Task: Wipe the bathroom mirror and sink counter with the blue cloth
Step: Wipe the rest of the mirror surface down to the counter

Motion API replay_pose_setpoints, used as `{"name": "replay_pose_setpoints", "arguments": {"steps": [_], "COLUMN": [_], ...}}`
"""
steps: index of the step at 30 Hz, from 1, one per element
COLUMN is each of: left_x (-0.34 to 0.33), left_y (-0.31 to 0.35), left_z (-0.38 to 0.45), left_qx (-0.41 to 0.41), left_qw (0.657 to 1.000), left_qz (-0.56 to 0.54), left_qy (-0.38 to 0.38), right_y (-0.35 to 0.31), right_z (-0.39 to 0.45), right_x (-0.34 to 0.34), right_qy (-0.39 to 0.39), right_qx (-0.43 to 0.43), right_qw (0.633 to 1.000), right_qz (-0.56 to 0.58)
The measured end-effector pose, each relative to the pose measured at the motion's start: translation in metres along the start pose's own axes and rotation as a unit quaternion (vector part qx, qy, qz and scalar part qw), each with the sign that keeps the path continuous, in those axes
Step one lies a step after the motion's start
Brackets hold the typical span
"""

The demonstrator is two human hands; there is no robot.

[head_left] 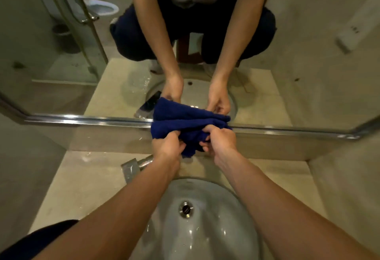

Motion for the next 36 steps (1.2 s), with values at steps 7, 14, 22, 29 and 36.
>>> {"name": "replay_pose_setpoints", "arguments": {"steps": [7,14,22,29,36], "left_x": [-0.097,-0.139,-0.225,-0.25,-0.226], "left_y": [-0.084,-0.128,-0.199,-0.222,-0.206], "left_z": [-0.078,-0.103,-0.157,-0.177,-0.158], "left_qx": [0.021,0.015,0.077,0.081,0.07], "left_qw": [0.999,0.999,0.989,0.976,0.985], "left_qz": [0.035,0.022,0.086,0.167,0.127], "left_qy": [-0.02,-0.029,-0.097,-0.112,-0.096], "right_y": [-0.021,-0.031,-0.045,-0.038,-0.039], "right_z": [0.074,0.108,0.171,0.196,0.172], "right_x": [0.12,0.175,0.276,0.299,0.267], "right_qy": [0.056,0.072,0.202,0.264,0.227], "right_qx": [0.003,0.012,0.076,0.138,0.075], "right_qw": [0.998,0.997,0.976,0.953,0.965], "right_qz": [0.03,0.028,0.029,0.058,0.107]}}
Point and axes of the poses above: each hand's wrist, its own z-axis towards the middle knuckle, its own x-axis out of the back of the hand, y = z × x, the point moved 2 cm from there along z, towards the middle knuckle, and after that the axes turned 13 degrees about y, right-handed, at the moved point
